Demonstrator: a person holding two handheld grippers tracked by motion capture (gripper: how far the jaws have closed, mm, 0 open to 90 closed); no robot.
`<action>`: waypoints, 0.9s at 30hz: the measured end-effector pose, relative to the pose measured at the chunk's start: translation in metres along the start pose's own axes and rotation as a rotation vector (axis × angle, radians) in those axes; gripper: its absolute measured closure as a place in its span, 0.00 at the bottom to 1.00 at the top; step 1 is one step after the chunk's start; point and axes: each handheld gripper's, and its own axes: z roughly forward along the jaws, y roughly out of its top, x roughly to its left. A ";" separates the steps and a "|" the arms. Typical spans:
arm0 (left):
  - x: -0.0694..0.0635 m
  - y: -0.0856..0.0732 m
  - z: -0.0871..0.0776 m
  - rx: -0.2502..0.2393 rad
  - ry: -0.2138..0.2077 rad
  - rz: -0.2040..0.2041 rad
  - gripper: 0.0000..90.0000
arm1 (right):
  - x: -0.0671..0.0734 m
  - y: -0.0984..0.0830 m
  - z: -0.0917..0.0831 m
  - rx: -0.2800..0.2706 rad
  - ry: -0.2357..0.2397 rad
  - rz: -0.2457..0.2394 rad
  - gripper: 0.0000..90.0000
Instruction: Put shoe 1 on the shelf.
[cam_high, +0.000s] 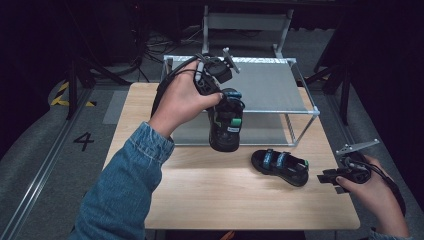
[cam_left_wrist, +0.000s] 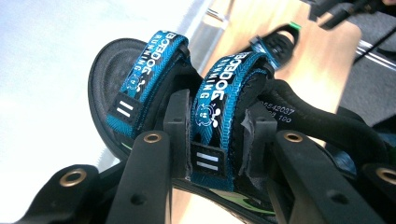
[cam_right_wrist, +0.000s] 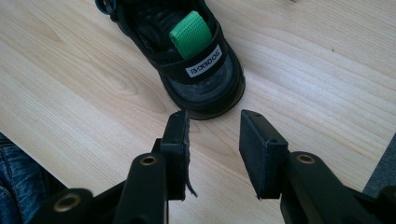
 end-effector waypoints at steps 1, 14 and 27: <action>0.003 0.001 0.000 -0.005 0.002 -0.002 0.77 | 0.000 0.000 0.001 0.001 0.002 0.001 0.71; 0.046 0.025 0.009 -0.047 0.058 0.007 0.77 | -0.004 -0.001 0.003 0.002 0.013 0.007 0.71; 0.081 0.041 0.024 -0.111 0.007 -0.051 0.77 | -0.008 -0.007 0.002 0.000 0.011 0.018 0.71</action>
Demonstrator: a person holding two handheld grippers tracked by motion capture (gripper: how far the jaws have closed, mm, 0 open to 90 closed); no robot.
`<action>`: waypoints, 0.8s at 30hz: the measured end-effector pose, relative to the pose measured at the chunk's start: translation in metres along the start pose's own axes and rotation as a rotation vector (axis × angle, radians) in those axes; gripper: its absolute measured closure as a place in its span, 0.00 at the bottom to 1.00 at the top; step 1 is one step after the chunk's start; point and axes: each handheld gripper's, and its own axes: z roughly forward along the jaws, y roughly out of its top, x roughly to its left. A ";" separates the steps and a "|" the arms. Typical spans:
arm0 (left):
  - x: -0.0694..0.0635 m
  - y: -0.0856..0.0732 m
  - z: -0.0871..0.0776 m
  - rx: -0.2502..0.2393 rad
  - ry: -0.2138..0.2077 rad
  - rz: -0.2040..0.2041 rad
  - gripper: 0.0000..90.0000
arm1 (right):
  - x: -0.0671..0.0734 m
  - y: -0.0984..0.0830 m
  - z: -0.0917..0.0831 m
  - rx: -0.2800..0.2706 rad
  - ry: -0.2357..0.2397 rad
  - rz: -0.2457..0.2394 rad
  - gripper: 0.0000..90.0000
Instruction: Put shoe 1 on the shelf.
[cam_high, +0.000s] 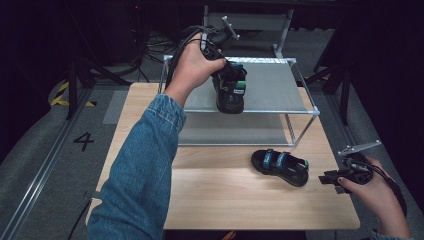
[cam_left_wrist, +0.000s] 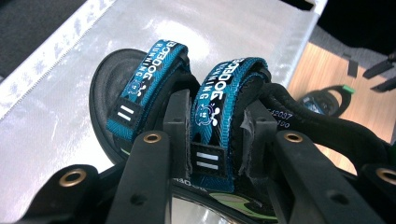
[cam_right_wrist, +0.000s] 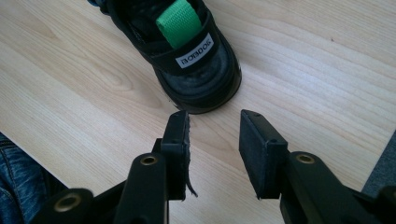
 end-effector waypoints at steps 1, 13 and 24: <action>0.003 0.000 0.003 -0.004 -0.004 -0.003 0.77 | 0.000 0.000 -0.001 0.003 -0.002 0.005 0.71; 0.027 0.002 0.023 -0.025 0.014 0.048 0.77 | -0.001 -0.001 0.002 0.004 0.006 0.001 0.71; 0.039 0.004 0.042 0.023 0.028 0.029 0.77 | -0.002 -0.002 0.004 0.013 0.012 0.009 0.71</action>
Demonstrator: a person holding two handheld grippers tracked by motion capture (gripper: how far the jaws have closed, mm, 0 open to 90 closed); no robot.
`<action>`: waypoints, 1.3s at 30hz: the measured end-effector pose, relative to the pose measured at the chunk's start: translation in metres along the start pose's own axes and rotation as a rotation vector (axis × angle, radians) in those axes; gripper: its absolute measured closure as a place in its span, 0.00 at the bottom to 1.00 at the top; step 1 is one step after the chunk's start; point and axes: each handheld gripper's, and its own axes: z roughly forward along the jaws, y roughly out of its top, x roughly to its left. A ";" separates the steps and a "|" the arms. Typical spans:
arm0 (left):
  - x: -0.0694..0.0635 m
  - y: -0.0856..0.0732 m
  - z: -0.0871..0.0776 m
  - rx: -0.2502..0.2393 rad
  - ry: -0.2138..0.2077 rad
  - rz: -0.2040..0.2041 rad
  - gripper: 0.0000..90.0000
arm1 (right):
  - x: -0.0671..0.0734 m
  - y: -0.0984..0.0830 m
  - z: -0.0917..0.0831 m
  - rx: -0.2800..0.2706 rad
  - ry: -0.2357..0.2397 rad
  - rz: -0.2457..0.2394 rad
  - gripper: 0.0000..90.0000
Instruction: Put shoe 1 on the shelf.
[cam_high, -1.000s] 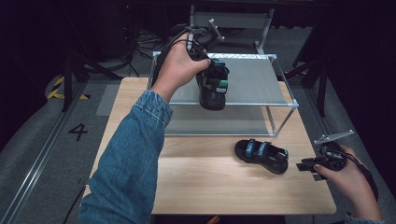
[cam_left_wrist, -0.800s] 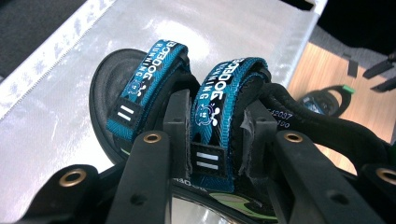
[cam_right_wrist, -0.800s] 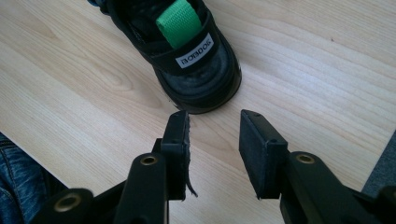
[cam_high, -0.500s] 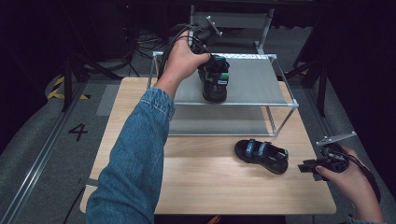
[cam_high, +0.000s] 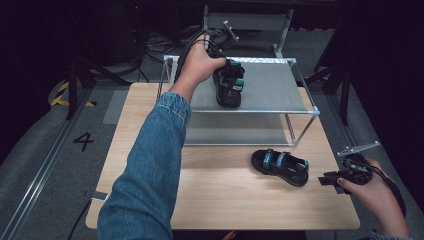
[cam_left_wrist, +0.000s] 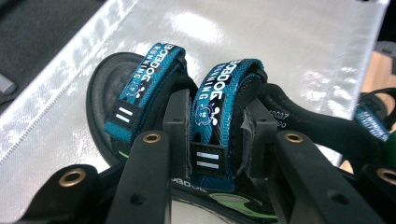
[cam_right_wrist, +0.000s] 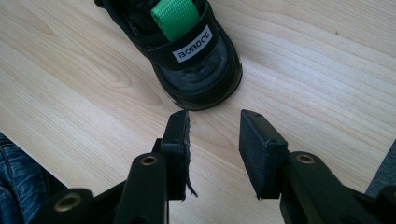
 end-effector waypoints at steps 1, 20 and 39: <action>0.000 0.000 0.001 0.002 0.003 -0.005 0.77 | 0.000 0.000 0.000 0.000 0.000 0.003 0.71; 0.009 -0.008 -0.001 0.025 0.028 -0.057 0.62 | 0.000 0.000 0.002 0.004 -0.002 0.001 0.71; -0.064 -0.019 -0.062 0.061 0.157 0.038 0.35 | 0.003 0.010 -0.002 -0.008 -0.014 -0.029 0.71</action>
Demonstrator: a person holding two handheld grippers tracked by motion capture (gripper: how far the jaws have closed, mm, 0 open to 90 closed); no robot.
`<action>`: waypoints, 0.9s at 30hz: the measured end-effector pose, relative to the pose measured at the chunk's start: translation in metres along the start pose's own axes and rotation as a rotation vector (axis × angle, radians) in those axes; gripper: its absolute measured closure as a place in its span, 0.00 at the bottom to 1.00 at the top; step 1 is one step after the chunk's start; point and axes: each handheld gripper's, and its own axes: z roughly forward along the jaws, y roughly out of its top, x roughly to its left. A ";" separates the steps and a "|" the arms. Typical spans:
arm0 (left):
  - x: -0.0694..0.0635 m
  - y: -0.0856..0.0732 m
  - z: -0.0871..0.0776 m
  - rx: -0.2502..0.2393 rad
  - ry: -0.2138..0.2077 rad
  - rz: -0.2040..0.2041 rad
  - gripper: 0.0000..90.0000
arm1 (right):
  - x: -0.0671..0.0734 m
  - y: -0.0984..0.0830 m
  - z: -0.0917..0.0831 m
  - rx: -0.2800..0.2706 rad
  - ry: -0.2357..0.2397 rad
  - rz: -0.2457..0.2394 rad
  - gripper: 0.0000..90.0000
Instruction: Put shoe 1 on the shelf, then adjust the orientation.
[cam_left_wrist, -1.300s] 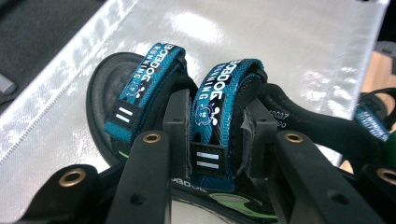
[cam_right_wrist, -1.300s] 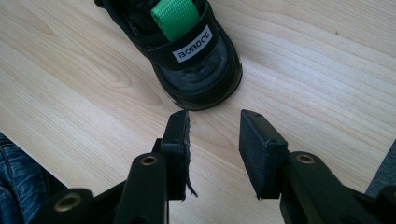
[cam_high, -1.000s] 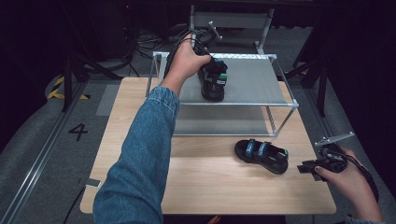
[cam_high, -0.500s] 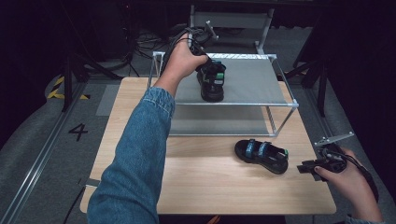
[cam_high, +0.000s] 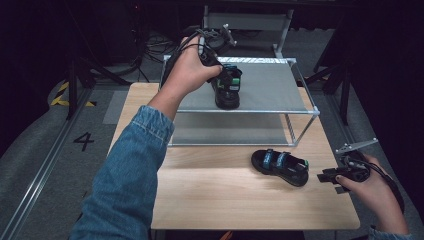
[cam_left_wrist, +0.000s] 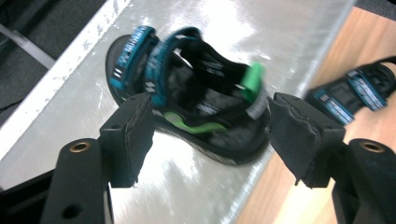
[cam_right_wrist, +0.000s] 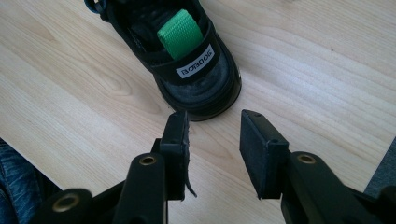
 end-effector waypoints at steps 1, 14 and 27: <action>-0.004 -0.003 -0.004 -0.001 0.002 0.000 0.35 | 0.000 0.001 0.000 -0.001 0.000 0.000 0.71; -0.042 -0.061 -0.022 0.025 -0.015 -0.010 0.33 | 0.007 0.011 -0.002 -0.030 0.015 -0.014 0.67; -0.084 -0.103 0.001 0.099 -0.054 0.029 0.31 | 0.007 0.013 -0.003 -0.053 0.007 0.001 0.65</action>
